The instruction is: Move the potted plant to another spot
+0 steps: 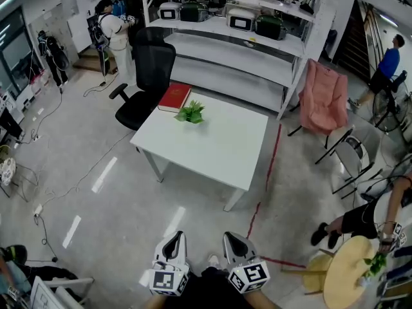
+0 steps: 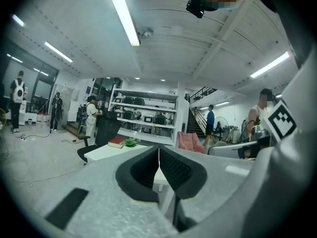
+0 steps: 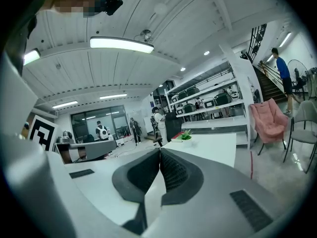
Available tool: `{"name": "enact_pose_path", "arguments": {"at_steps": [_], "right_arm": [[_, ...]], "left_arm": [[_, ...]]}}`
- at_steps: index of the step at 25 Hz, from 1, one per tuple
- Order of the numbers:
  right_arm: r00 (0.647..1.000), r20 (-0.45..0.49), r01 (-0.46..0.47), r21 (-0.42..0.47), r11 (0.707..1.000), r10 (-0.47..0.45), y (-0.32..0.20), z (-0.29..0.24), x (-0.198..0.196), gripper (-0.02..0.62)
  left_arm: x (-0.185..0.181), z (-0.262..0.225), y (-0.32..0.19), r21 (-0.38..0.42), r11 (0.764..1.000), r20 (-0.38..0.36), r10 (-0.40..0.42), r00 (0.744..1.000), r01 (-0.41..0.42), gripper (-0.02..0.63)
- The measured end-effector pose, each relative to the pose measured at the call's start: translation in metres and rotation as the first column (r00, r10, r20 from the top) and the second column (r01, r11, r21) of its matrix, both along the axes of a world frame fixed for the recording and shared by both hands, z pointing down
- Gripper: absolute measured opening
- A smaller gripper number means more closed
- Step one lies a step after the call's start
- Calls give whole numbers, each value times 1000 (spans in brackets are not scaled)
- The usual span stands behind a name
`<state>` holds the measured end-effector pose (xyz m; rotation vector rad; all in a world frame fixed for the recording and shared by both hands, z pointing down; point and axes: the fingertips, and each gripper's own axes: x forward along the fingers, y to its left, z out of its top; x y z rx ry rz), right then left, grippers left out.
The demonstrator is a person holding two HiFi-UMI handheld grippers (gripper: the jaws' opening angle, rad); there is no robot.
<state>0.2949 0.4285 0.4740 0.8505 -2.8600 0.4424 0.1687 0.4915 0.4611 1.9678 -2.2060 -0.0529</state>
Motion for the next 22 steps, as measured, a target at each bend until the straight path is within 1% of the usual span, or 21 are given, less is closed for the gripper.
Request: {"name": "enact_pose_path", "arguments": {"at_steps": [5, 9, 12, 14, 22], "right_arm": [[1000, -5, 19, -3, 1000, -19, -9, 5, 16, 12], [998, -5, 56, -2, 998, -56, -14, 6, 25, 12], [997, -8, 78, 11, 997, -78, -22, 9, 31, 12], [996, -7, 84, 7, 996, -84, -26, 10, 33, 12], [995, 16, 95, 4, 995, -95, -42, 14, 24, 12]], "left_arm": [[13, -1, -6, -9, 1000, -3, -26, 1000, 26, 19], [24, -2, -11, -8, 999, -8, -44, 999, 44, 19], [32, -5, -17, 6, 999, 10, -50, 999, 50, 18], [36, -4, -20, 2, 998, 13, -56, 998, 56, 20], [29, 7, -37, -6, 996, -6, -86, 996, 86, 19]]}}
